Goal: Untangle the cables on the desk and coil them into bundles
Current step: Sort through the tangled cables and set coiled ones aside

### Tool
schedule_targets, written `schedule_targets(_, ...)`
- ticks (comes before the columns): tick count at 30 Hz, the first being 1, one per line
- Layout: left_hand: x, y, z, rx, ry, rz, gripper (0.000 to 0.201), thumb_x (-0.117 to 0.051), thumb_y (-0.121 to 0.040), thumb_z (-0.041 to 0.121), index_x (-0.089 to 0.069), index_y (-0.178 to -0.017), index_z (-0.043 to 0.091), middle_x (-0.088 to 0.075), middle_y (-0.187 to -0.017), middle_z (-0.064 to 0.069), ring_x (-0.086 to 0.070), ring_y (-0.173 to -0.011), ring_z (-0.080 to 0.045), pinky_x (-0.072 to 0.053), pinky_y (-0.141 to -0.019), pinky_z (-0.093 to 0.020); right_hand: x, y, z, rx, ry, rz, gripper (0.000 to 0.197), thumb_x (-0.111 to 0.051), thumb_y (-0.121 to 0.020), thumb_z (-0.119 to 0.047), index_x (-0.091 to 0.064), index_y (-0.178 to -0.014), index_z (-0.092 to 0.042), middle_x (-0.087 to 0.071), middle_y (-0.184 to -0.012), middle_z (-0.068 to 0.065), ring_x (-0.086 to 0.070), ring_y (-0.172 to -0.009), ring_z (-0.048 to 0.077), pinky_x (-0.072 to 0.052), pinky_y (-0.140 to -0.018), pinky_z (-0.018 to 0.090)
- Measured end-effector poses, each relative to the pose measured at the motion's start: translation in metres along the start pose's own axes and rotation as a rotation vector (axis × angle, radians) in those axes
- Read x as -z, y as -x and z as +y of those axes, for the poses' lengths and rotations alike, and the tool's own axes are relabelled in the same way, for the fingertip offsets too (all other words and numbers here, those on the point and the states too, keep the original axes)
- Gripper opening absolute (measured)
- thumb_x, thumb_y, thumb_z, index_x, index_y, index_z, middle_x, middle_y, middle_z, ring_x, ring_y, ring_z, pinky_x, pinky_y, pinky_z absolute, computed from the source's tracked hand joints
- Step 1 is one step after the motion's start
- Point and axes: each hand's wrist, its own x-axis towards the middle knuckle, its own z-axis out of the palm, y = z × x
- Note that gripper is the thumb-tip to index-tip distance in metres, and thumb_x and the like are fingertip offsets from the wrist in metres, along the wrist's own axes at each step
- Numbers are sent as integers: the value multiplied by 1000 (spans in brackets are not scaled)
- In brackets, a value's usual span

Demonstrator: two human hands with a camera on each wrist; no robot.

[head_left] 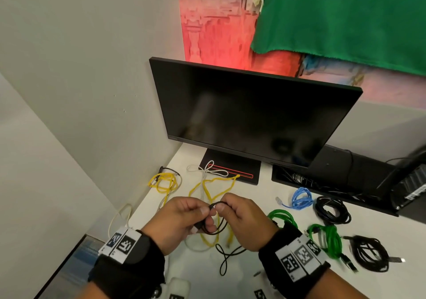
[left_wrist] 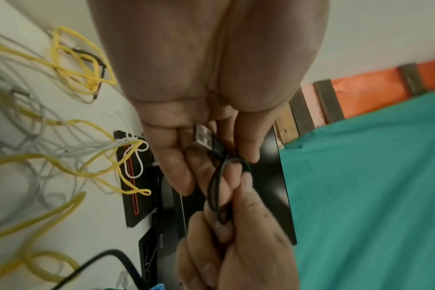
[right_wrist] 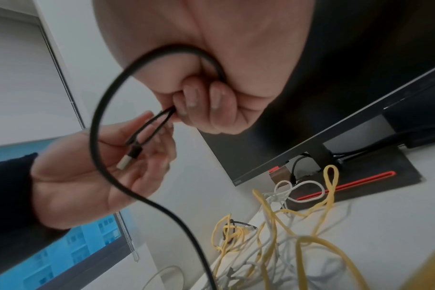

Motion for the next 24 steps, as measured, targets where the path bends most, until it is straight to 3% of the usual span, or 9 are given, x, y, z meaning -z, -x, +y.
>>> schedule_targets(3, 5, -3, 4, -6, 18, 136, 16, -63, -84, 6, -74, -73, 4, -62, -65, -17, -65, -59, -26, -56, -59, -31, 5, -3, 10, -111, -106, -21, 21, -69, -90, -32, -63, -78, -15, -53, -61, -8, -46, -57, 5, -42, -58, 26)
schedule_targets(6, 23, -8, 14, -52, 109, 336, 21, -54, -90, -1, -70, -77, -2, -59, -62, -14, -62, -53, -23, -55, -55, -29, 25, -2, 28, -321, -239, -203, 14, -74, -80, -23, -70, -79, -10, -69, -65, -2, -62, -61, 10, -49, -61, 24)
schedule_targets(8, 37, -8, 21, -86, 142, 392, 16, -53, -92, -2, -65, -82, -6, -58, -60, -12, -61, -51, -22, -55, -53, -27, 37, 2, 42, -397, -266, -213, 7, -74, -83, -17, -72, -80, -11, -74, -72, 4, -67, -67, 13, -52, -65, 26)
schedule_targets(10, 48, -8, 25, -105, 148, 417, 14, -53, -93, -1, -63, -85, -7, -59, -60, -11, -60, -51, -21, -56, -53, -26, 42, 5, 52, -446, -413, -61, 9, -74, -87, -14, -72, -78, -13, -74, -75, 12, -69, -70, 19, -54, -65, 28)
schedule_targets(12, 52, -8, 24, -114, 114, 430, 15, -53, -93, -1, -64, -85, -7, -59, -61, -11, -61, -52, -21, -56, -54, -26, 40, 3, 60, -493, -610, 219, 15, -73, -89, -12, -69, -75, -15, -71, -72, 14, -66, -62, 24, -55, -60, 30)
schedule_targets(15, 46, -11, 16, -129, 28, 438, 18, -55, -93, -1, -67, -80, -3, -62, -63, -12, -64, -57, -22, -56, -56, -27, 25, 1, 62, -497, -335, 421, 16, -69, -92, -18, -63, -77, -16, -68, -69, 1, -61, -59, 16, -49, -56, 26)
schedule_targets(18, 33, -17, 7, -172, -83, 454, 18, -58, -93, 0, -69, -78, -1, -67, -66, -12, -67, -63, -21, -55, -62, -26, -4, 6, 47, -377, 116, 174, 19, -59, -97, -28, -58, -79, -23, -68, -77, -8, -62, -74, 12, -46, -63, 27)
schedule_targets(21, 22, -20, 1, -209, -219, 456, 17, -60, -91, -3, -69, -77, -2, -69, -63, -11, -66, -60, -16, -53, -61, -19, -29, 13, 26, -205, 314, -160, 26, -49, -98, -43, -57, -89, -20, -70, -88, -1, -62, -83, 22, -49, -74, 34)
schedule_targets(24, 13, -15, -4, -199, -337, 381, 20, -62, -89, -4, -69, -71, 3, -69, -61, -10, -63, -59, -13, -53, -63, -21, -28, 12, 5, -72, 184, -110, 33, -44, -97, -47, -55, -84, -19, -68, -81, -1, -60, -77, 18, -48, -74, 36)
